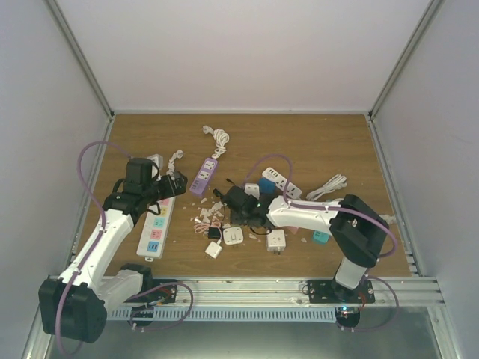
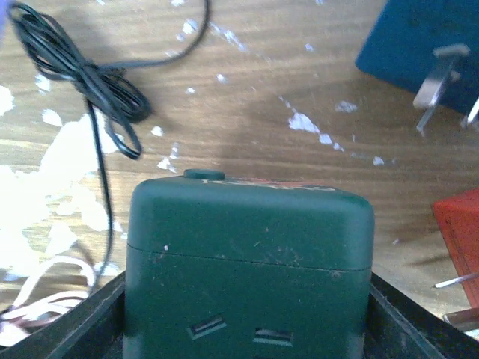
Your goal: Insert the plug
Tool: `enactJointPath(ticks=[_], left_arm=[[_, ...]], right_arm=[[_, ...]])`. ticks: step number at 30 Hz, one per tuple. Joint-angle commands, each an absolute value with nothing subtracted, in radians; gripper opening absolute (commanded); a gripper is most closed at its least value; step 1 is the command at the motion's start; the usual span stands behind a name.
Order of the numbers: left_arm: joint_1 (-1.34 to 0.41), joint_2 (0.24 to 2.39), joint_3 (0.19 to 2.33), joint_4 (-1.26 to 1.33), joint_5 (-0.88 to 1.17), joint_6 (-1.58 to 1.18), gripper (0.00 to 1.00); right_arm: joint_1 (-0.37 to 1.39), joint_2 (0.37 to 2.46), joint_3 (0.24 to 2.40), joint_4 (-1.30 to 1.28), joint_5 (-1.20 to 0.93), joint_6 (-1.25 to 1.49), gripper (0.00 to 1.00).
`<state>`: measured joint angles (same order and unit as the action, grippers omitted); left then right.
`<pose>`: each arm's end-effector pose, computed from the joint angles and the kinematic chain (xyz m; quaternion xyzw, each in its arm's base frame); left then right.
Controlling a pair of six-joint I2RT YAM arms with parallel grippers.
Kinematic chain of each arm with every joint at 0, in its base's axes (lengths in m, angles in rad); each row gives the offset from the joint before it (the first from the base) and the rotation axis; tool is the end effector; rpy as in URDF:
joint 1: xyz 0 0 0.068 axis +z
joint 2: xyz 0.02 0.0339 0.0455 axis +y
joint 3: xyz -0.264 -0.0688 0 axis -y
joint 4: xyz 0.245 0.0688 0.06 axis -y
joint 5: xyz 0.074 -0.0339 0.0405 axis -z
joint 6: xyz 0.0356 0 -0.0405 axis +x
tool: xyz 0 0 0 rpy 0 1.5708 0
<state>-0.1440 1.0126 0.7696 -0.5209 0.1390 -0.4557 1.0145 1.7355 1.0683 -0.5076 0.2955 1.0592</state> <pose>0.2084 -0.0352 0.2611 -0.1155 0.9106 -0.1767 0.3553 0.1855 0.2786 0.1698 0.0506 0.9689 0.0940 0.2233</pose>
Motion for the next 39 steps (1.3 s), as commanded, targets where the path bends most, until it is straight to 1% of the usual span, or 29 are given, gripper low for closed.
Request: enactJointPath(ticks=[1, 5, 10, 16, 20, 23, 26, 30, 31, 34, 36, 39], left_arm=[[-0.143, 1.006, 0.761, -0.457, 0.334, -0.425, 0.99], [-0.149, 1.004, 0.755, -0.407, 0.502, -0.450, 0.99], [-0.150, 0.992, 0.787, -0.339, 0.660, -0.483, 0.99], [-0.154, 0.999, 0.846, -0.245, 0.857, -0.547, 0.99], [-0.164, 1.046, 0.903, -0.299, 0.892, -0.528, 0.98], [-0.172, 1.074, 0.924, -0.346, 0.910, -0.499, 0.92], [-0.184, 1.081, 0.928, -0.374, 0.917, -0.482, 0.88], [-0.198, 1.089, 0.915, -0.388, 0.910, -0.464, 0.86], [-0.201, 1.095, 0.910, -0.384, 0.916, -0.463, 0.82], [-0.203, 1.120, 0.911, -0.371, 0.940, -0.458, 0.65], [-0.206, 1.133, 0.916, -0.365, 0.943, -0.449, 0.56], [-0.207, 1.138, 0.914, -0.337, 0.945, -0.438, 0.47]], right_arm=[[1.020, 1.648, 1.095, -0.399, 0.352, 1.006, 0.54], [1.015, 1.571, 1.083, -0.241, 0.298, 0.929, 0.54], [0.987, 1.494, 1.025, -0.010, 0.187, 0.855, 0.54], [0.985, 1.491, 1.029, 0.156, 0.134, 0.671, 0.55], [0.988, 1.497, 1.032, 0.226, 0.073, 0.580, 0.55], [0.989, 1.499, 1.035, 0.248, 0.057, 0.530, 0.55], [0.991, 1.507, 1.049, 0.242, 0.046, 0.486, 0.56], [0.993, 1.516, 1.064, 0.238, 0.038, 0.454, 0.57], [0.995, 1.519, 1.068, 0.238, 0.029, 0.445, 0.57], [1.002, 1.522, 1.071, 0.240, 0.005, 0.420, 0.58], [1.006, 1.519, 1.068, 0.240, 0.003, 0.404, 0.60], [1.006, 1.503, 1.064, 0.223, -0.028, 0.385, 0.66]])
